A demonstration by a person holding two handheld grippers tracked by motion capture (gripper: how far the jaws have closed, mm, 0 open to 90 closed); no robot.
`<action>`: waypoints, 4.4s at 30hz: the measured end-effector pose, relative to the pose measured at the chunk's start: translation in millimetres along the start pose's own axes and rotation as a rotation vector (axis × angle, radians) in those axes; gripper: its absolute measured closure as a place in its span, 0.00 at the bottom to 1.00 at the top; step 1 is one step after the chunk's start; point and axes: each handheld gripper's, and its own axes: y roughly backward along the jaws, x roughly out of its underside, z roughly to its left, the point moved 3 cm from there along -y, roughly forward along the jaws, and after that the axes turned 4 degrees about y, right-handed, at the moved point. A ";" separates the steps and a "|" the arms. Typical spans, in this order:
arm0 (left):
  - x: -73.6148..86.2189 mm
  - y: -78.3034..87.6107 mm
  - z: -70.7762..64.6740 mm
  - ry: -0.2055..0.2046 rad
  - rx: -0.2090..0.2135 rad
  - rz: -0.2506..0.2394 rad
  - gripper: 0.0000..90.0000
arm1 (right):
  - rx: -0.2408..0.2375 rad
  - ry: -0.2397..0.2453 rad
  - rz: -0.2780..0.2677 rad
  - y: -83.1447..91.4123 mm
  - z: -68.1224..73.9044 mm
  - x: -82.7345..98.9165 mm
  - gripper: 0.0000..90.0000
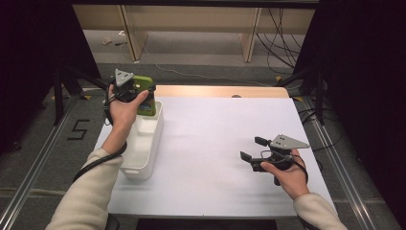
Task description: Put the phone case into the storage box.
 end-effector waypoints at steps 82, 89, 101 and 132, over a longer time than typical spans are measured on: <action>4.2 -19.8 2.0 0.001 -0.005 0.027 0.18 | -0.005 -0.003 0.001 0.1 -0.3 0.8 0.17; 6.3 -21.9 3.8 0.002 -0.006 0.033 0.18 | -0.004 -0.003 0.001 0.3 -0.4 0.8 0.17; 10.5 -25.6 4.9 -0.008 -0.011 0.046 0.18 | -0.004 -0.003 0.003 0.4 -0.5 0.7 0.17; 18.3 -33.7 10.3 -0.002 -0.022 0.068 0.17 | -0.008 -0.006 0.001 0.1 -0.6 0.8 0.17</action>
